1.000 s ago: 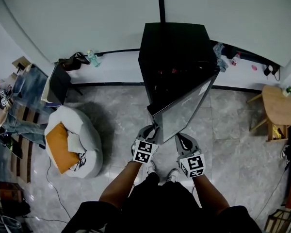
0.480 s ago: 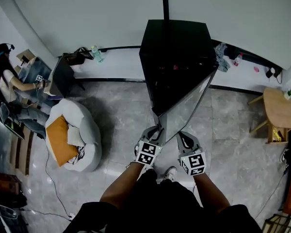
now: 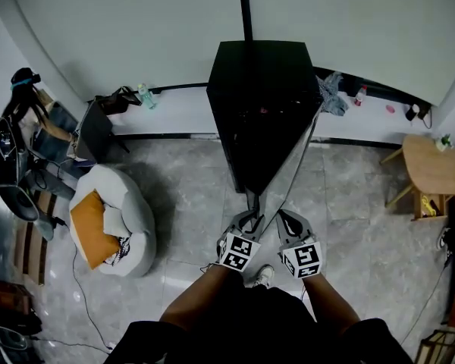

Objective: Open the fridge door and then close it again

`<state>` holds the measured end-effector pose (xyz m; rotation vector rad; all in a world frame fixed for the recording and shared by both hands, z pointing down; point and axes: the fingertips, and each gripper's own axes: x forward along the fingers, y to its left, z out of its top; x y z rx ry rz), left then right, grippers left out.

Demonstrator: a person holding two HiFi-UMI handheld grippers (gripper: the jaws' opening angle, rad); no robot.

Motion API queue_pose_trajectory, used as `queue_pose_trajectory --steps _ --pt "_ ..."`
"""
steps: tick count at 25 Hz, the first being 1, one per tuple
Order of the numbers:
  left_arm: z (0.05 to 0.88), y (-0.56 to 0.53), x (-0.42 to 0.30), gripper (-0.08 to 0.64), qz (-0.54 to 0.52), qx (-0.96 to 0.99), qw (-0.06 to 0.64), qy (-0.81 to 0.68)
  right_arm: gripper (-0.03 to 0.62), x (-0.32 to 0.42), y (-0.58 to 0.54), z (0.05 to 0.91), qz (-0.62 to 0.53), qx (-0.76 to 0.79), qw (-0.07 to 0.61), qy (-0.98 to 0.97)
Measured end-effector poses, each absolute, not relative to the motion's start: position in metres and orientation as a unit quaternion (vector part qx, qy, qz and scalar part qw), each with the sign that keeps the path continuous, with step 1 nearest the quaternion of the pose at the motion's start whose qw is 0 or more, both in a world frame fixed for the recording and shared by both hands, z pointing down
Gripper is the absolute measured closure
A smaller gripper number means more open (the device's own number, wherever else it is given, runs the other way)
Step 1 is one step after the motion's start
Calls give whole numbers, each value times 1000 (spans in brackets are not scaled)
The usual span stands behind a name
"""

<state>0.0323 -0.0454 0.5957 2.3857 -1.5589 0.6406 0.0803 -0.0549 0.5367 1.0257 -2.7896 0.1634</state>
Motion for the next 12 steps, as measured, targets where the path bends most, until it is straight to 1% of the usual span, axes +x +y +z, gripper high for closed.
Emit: queue_pose_trajectory --steps 12 --pt "594 -27 82 490 210 857 104 -459 583 107 -62 525 52 374 69 -924"
